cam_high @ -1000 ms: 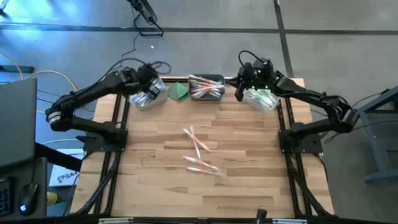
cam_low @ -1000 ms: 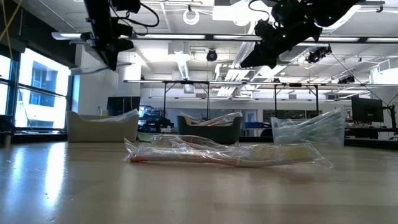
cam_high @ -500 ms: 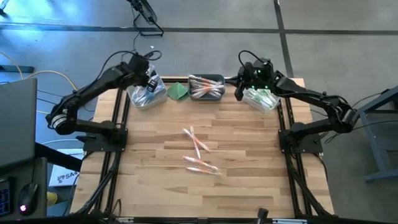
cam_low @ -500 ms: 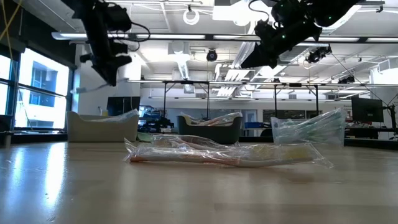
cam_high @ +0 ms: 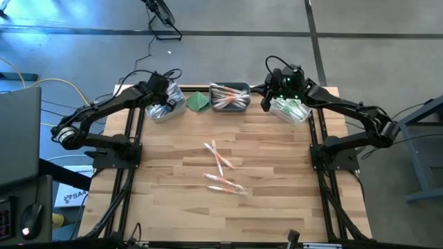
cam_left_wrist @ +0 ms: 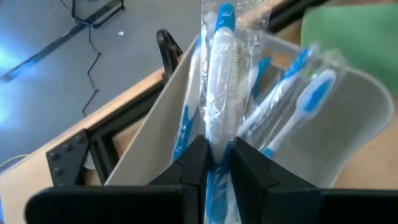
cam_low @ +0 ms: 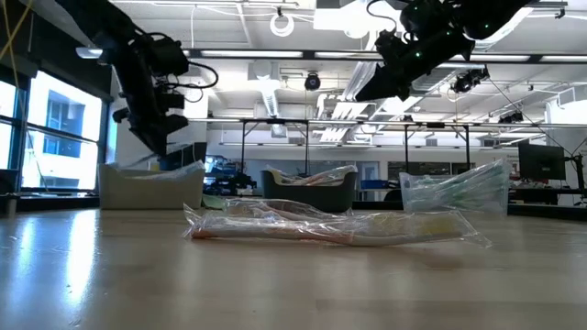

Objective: Pick & Place Toothbrushes
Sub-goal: Put the blue toothbrush into the gray bin, then put the orange toothbrush into the blue bin

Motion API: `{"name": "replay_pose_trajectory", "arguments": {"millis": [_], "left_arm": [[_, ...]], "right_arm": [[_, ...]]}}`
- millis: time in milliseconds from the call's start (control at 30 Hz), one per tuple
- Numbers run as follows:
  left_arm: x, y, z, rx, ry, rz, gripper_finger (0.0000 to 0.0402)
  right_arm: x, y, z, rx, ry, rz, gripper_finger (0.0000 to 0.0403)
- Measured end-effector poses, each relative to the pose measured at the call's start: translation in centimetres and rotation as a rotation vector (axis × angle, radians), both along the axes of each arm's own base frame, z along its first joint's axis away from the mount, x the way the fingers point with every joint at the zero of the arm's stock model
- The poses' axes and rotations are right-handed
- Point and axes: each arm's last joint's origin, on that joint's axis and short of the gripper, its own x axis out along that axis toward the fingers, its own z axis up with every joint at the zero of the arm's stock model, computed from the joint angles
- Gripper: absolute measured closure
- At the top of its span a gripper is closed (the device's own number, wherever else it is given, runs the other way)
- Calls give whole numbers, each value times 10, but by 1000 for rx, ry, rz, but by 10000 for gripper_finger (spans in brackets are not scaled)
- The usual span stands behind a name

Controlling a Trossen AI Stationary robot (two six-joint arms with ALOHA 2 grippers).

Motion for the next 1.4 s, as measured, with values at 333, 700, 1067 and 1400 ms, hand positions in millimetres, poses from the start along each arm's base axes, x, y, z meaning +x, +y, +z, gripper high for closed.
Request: {"name": "replay_pose_trajectory", "arguments": {"millis": [333, 700, 1067, 1400], "left_arm": [[-3, -3, -12, -13, 29, 6, 344], [2, 3, -6, 69, -30, -9, 217], [7, 6, 10, 56, -188, 78, 195], [31, -1, 39, 112, -398, 85, 194]], "right_arm": [[0, 0, 0, -2, 0, 0, 389], [0, -1, 1, -30, -1, -28, 389], [0, -2, 1, 6, -14, -61, 389], [1, 0, 1, 25, -16, -59, 389]]}}
